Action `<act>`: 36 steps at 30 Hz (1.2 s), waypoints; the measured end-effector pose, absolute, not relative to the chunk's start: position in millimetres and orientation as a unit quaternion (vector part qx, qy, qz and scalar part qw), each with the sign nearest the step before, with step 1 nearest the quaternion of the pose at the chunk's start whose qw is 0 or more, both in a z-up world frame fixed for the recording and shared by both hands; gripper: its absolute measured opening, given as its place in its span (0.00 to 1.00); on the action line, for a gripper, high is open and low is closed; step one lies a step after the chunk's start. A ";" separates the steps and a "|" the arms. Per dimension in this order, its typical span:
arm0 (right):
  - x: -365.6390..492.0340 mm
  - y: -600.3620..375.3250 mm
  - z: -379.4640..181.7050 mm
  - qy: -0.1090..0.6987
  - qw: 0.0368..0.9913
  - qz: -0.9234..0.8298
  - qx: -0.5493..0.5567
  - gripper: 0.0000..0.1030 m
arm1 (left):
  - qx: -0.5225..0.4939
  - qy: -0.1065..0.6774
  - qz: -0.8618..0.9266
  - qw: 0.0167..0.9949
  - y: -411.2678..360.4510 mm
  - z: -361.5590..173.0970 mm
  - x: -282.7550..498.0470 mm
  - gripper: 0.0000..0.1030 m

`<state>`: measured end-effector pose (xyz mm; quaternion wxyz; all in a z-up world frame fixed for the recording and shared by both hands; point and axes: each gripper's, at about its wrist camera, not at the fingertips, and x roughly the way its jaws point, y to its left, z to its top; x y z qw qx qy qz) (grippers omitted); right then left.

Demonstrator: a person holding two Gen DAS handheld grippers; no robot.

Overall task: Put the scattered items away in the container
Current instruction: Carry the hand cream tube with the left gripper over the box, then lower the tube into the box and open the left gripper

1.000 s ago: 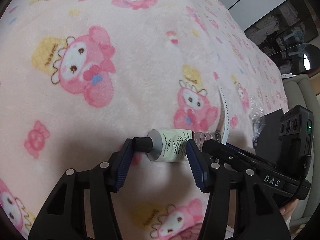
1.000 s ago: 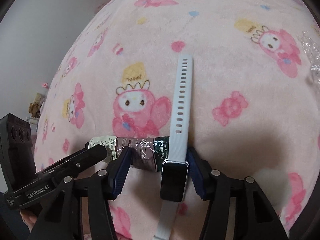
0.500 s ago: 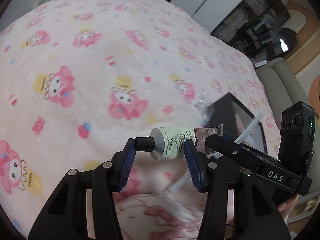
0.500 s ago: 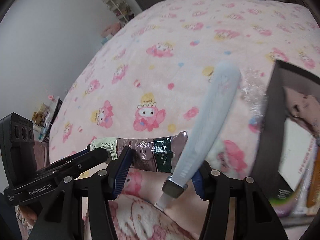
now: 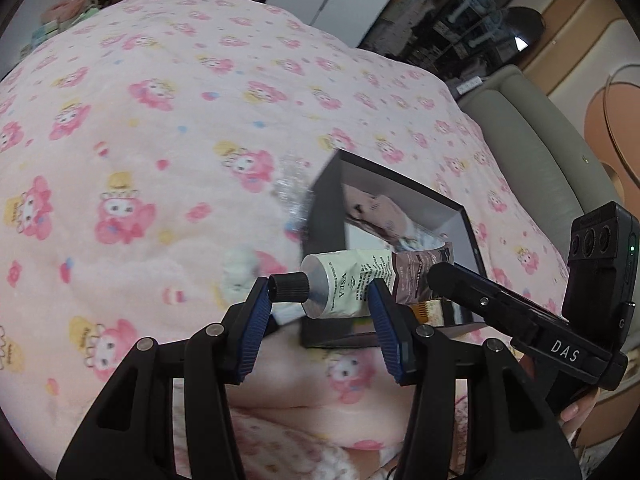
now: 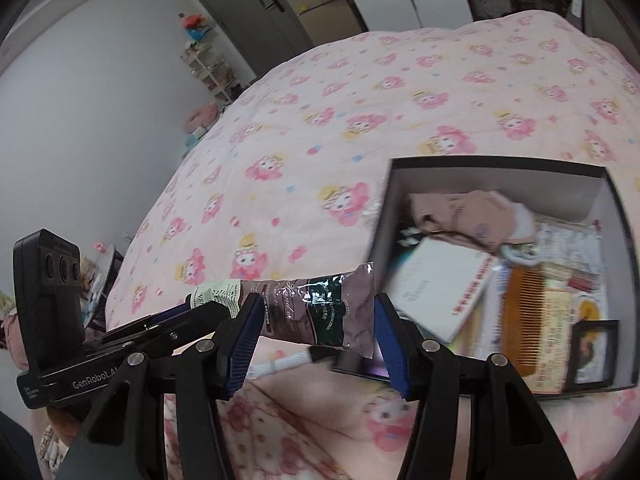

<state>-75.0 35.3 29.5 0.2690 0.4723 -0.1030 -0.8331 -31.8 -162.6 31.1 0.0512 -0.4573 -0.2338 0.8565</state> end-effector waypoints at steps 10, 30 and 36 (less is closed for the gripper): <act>-97.9 130.8 0.4 -0.081 0.204 -0.842 0.493 0.50 | -0.513 -0.212 0.823 0.117 -62.0 -2.7 -93.5 0.49; -119.7 172.2 -70.6 -0.117 0.168 -0.792 0.575 0.50 | -0.607 -0.156 0.777 0.063 -20.4 -65.8 -132.6 0.46; -126.3 175.4 -50.2 -0.068 0.119 -0.846 0.515 0.42 | -0.569 -0.159 0.806 0.039 -29.6 -45.5 -133.5 0.45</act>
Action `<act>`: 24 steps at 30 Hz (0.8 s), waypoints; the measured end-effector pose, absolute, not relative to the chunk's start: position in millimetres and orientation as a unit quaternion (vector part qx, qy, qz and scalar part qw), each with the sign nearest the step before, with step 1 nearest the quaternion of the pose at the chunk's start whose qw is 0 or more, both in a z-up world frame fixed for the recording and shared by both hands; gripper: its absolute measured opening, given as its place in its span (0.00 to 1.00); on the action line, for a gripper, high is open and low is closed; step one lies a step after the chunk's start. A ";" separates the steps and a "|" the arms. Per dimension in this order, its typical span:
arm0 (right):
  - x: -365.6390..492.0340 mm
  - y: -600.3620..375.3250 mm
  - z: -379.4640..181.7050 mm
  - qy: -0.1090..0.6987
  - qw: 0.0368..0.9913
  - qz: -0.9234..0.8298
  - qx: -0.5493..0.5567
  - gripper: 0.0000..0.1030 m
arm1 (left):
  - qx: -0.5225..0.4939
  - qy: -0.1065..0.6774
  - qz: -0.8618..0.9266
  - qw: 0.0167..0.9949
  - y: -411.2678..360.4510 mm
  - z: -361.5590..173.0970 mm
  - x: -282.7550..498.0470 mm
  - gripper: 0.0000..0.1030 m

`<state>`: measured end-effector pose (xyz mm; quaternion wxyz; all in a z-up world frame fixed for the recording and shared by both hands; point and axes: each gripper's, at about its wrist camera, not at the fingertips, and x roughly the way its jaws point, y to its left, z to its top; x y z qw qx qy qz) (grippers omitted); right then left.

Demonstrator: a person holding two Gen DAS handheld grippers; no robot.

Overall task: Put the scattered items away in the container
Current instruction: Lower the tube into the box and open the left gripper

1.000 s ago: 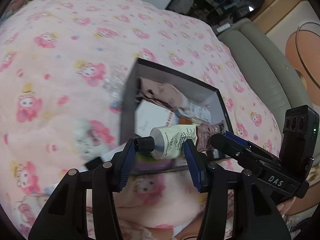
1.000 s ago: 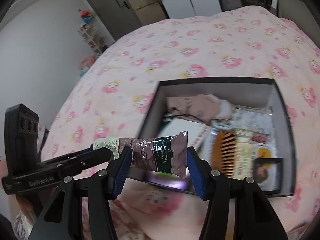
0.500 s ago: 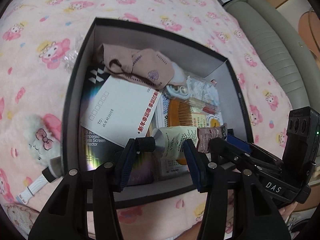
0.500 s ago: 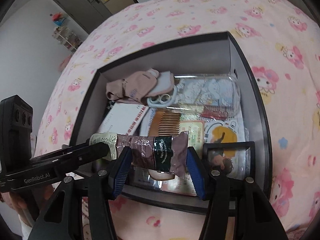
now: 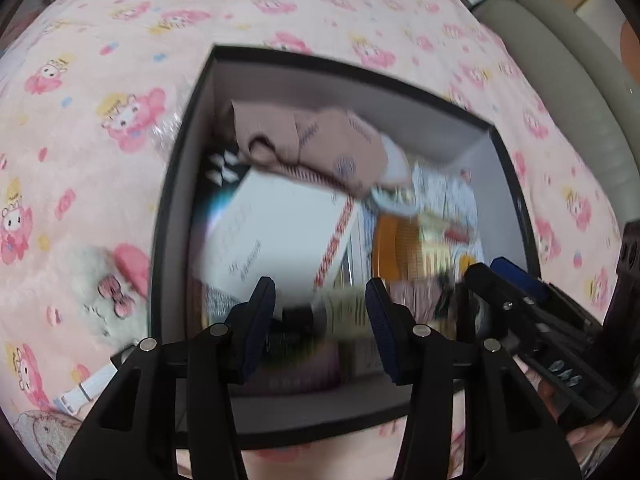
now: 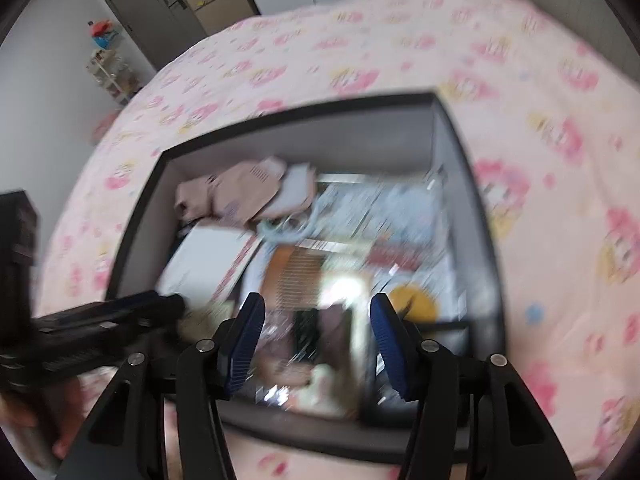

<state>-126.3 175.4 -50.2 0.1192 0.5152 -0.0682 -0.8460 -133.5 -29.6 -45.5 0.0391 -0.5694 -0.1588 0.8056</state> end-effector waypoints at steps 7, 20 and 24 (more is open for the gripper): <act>-137.6 147.4 -64.7 -0.005 0.124 -0.839 0.530 0.38 | -0.590 -0.146 0.794 0.039 -9.2 -67.5 -142.9 0.33; -110.5 149.5 -68.9 -0.002 0.150 -0.819 0.553 0.36 | -0.586 -0.172 0.789 0.066 -28.3 -60.4 -105.7 0.32; -90.5 149.0 -45.0 0.026 0.133 -0.858 0.496 0.36 | -0.556 -0.182 0.807 0.081 -38.9 -40.7 -86.6 0.33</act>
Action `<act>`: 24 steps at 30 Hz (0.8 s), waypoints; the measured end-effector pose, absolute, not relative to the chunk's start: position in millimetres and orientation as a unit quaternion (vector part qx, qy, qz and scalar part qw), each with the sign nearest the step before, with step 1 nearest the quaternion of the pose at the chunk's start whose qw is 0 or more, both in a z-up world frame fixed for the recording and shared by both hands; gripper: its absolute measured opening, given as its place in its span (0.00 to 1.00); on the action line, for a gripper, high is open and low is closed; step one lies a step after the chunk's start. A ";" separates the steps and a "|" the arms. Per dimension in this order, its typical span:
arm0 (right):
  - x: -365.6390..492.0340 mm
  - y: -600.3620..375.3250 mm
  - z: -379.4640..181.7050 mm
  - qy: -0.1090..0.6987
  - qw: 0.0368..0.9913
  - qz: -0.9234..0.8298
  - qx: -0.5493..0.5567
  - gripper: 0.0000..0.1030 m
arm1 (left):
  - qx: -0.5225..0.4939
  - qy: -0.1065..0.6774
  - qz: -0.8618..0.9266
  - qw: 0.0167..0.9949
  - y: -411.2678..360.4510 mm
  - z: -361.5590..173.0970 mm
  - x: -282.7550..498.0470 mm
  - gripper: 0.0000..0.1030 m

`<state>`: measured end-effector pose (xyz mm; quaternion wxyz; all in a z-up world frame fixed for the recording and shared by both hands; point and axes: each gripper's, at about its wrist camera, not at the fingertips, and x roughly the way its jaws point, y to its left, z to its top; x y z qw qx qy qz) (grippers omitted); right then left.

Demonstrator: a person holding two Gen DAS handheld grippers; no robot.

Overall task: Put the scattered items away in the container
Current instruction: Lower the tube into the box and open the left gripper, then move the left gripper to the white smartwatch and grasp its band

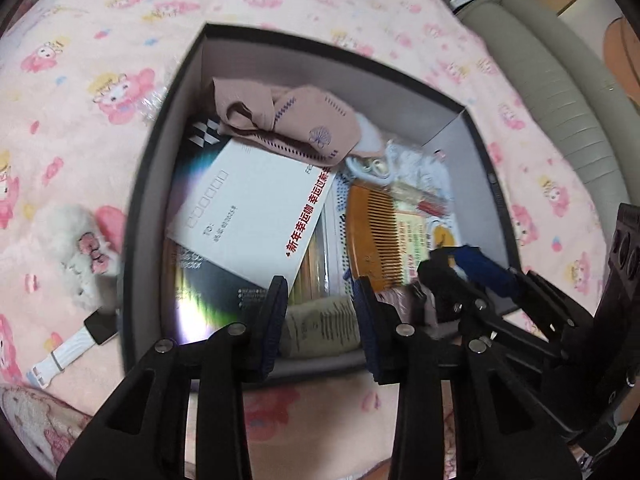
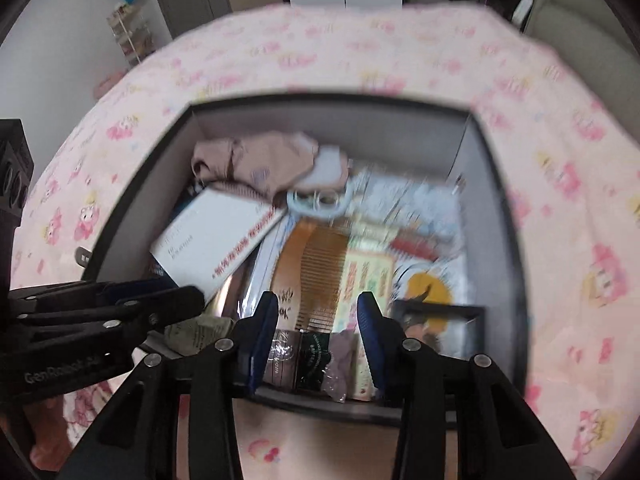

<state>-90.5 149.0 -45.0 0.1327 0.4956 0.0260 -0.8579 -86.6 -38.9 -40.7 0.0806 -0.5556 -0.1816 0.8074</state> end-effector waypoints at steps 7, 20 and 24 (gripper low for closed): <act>-71.1 122.9 -21.0 0.045 0.144 -0.870 0.469 0.37 | -0.530 -0.161 0.828 0.083 -39.2 -17.7 -58.5 0.35; -18.4 87.6 -7.1 0.043 0.155 -0.873 0.460 0.38 | -0.511 -0.170 0.839 0.070 -69.0 0.9 -15.7 0.42; -9.9 65.9 -10.3 0.032 0.191 -0.862 0.469 0.38 | -0.508 -0.197 0.838 0.024 -107.9 -3.8 -3.1 0.42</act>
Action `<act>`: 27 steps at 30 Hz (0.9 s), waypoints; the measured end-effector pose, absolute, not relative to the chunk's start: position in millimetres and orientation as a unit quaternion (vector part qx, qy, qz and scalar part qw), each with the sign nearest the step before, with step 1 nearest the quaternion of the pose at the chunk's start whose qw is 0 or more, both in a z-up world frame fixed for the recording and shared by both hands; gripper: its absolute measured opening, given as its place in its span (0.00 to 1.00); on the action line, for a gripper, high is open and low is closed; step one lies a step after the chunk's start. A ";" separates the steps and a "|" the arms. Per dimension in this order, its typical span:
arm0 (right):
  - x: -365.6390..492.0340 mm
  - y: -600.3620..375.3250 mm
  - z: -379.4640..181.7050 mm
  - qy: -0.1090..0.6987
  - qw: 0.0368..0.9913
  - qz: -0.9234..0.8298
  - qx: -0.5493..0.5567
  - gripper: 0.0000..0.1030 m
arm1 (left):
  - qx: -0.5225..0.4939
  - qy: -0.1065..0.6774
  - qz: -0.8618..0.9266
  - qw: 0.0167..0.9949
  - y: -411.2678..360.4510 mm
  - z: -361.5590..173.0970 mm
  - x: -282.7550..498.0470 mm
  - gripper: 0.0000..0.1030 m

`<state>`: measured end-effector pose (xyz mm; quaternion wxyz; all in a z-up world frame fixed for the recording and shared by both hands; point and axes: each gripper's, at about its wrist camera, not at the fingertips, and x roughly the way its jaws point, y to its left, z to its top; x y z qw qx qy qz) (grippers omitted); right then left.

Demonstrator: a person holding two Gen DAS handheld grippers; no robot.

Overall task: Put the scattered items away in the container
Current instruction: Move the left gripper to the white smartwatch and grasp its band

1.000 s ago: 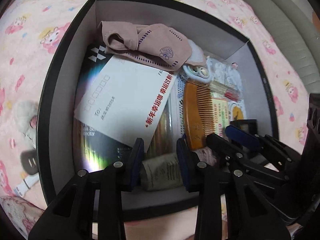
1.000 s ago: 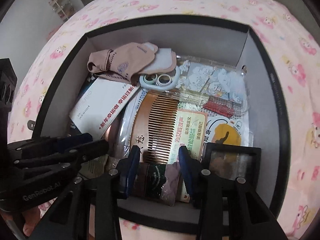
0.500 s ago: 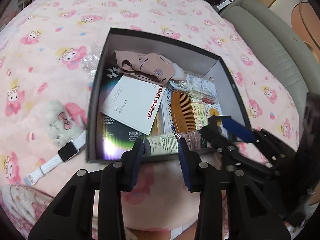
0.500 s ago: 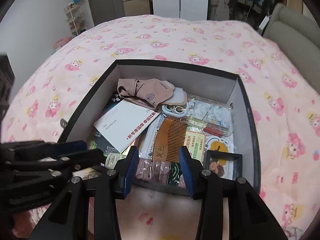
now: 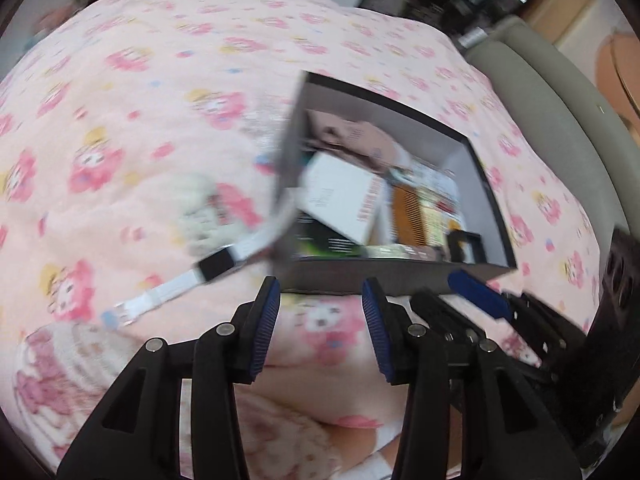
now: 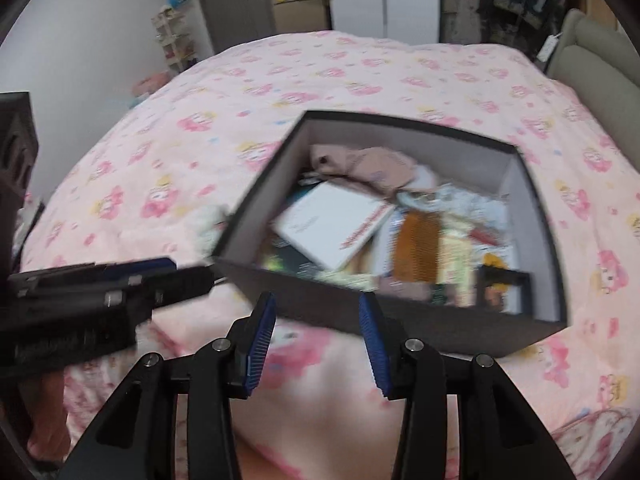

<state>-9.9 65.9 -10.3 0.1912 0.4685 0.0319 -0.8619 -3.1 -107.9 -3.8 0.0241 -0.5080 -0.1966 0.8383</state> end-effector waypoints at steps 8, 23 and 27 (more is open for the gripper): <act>-12.0 10.8 -55.2 0.009 0.248 -0.808 0.535 0.38 | -0.556 -0.231 0.795 -0.078 -179.0 -53.8 -0.1 0.42; -46.1 -56.9 -113.8 0.008 0.234 -0.763 0.603 0.38 | -0.709 -0.134 0.692 -0.013 -180.9 -131.3 -75.5 0.51; -51.3 -46.2 -121.0 -0.004 0.210 -0.763 0.611 0.38 | -0.721 -0.097 0.687 -0.005 -169.6 -138.6 -78.3 0.42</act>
